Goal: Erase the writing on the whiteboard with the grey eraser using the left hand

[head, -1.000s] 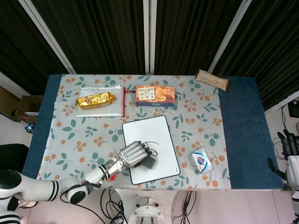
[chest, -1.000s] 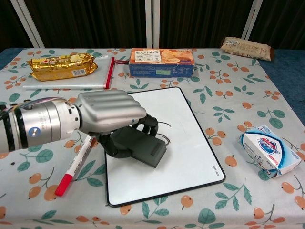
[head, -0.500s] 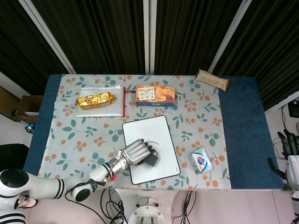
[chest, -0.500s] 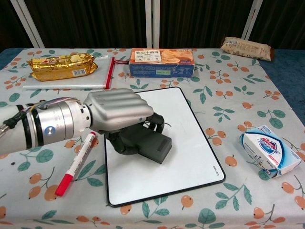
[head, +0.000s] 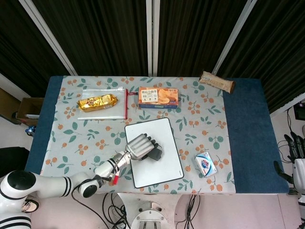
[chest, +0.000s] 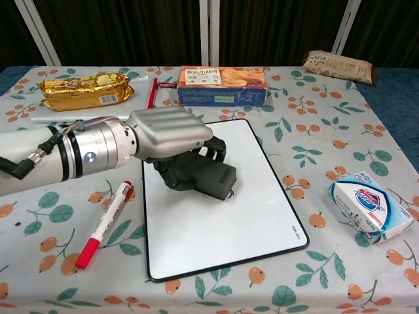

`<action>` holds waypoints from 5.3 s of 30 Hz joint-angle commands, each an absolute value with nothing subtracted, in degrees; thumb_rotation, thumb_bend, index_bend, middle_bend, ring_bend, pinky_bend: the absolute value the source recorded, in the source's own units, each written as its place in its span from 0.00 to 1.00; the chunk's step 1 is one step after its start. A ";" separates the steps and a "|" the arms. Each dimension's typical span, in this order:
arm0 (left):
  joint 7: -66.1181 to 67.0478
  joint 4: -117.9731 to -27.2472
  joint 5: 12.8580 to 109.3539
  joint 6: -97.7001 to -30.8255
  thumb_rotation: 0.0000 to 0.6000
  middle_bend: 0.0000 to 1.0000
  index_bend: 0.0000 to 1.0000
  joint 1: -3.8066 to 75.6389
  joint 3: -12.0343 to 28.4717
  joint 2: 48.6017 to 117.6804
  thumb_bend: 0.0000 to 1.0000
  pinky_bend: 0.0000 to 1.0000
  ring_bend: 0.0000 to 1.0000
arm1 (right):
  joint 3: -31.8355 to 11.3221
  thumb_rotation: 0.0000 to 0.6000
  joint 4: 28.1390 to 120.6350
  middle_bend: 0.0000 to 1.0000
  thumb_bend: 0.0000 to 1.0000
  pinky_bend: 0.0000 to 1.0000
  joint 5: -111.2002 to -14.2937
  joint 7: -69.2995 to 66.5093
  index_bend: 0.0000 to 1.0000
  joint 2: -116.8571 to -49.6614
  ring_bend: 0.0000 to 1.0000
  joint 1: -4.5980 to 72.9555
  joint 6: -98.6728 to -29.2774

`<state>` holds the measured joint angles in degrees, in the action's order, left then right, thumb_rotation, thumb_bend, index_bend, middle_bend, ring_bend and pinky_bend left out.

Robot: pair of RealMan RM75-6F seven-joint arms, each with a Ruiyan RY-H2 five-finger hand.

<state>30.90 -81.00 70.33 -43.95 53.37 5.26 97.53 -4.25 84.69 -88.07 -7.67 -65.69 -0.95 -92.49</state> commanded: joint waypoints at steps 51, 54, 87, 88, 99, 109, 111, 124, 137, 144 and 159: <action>34.20 -91.80 75.55 -49.55 1.00 0.61 0.71 51.22 -0.81 97.12 0.52 0.68 0.55 | -3.69 1.00 82.78 0.00 0.26 0.00 -88.11 -9.92 0.00 -66.32 0.00 -1.17 -91.88; 34.45 -90.36 74.92 -49.51 1.00 0.61 0.71 51.06 -0.51 98.07 0.52 0.68 0.55 | -3.74 1.00 82.69 0.00 0.26 0.00 -87.96 -10.01 0.00 -66.32 0.00 -1.12 -91.71; 33.45 -70.46 64.69 -44.47 1.00 0.61 0.71 57.42 9.41 105.59 0.52 0.68 0.55 | -4.72 1.00 81.43 0.00 0.26 0.00 -85.48 -10.97 0.00 -66.29 0.00 -0.42 -89.44; 33.05 -69.84 64.47 -44.50 1.00 0.61 0.71 57.54 9.73 105.65 0.52 0.68 0.55 | -4.73 1.00 81.30 0.00 0.26 0.00 -85.34 -11.07 0.00 -66.33 0.00 -0.39 -89.26; 27.78 -65.27 63.94 -44.32 1.00 0.61 0.71 57.97 11.70 105.73 0.52 0.69 0.55 | -4.78 1.00 81.31 0.00 0.27 0.00 -85.24 -10.75 0.00 -66.47 0.00 -0.19 -88.94; 24.17 -73.37 64.85 -45.36 1.00 0.61 0.71 55.75 10.37 100.99 0.52 0.69 0.55 | -4.59 1.00 80.55 0.00 0.28 0.00 -85.43 -10.95 0.00 -67.31 0.00 0.33 -88.07; 24.44 -74.50 65.44 -46.19 1.00 0.61 0.71 55.11 9.38 100.74 0.52 0.69 0.55 | -4.53 1.00 80.41 0.00 0.28 0.00 -85.36 -10.99 0.00 -67.43 0.00 0.33 -87.94; 26.46 -81.85 67.89 -50.37 1.00 0.61 0.71 49.90 2.92 97.12 0.52 0.69 0.55 | -4.23 1.00 80.19 0.00 0.28 0.00 -85.89 -11.81 0.00 -67.23 0.00 -0.43 -89.27; 27.86 -92.37 71.56 -52.39 1.00 0.61 0.71 45.96 -2.78 92.06 0.52 0.69 0.55 | -3.96 1.00 80.18 0.00 0.28 0.00 -86.63 -11.98 0.00 -67.19 0.00 -0.82 -90.21; 25.77 -98.57 74.87 -53.11 1.00 0.61 0.71 44.61 -4.30 88.44 0.52 0.69 0.55 | -4.03 1.00 80.26 0.00 0.28 0.00 -86.48 -11.61 0.00 -67.30 0.00 -0.75 -90.03; 10.52 -87.68 75.68 -62.83 1.00 0.61 0.71 38.65 2.22 78.96 0.52 0.69 0.56 | -4.16 1.00 83.18 0.00 0.28 0.00 -87.22 -8.55 0.00 -66.79 0.00 -0.07 -89.95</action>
<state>15.06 -94.49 78.38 -62.81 40.40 0.59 79.45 -4.22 83.07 -87.10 -8.68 -66.75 -0.12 -89.93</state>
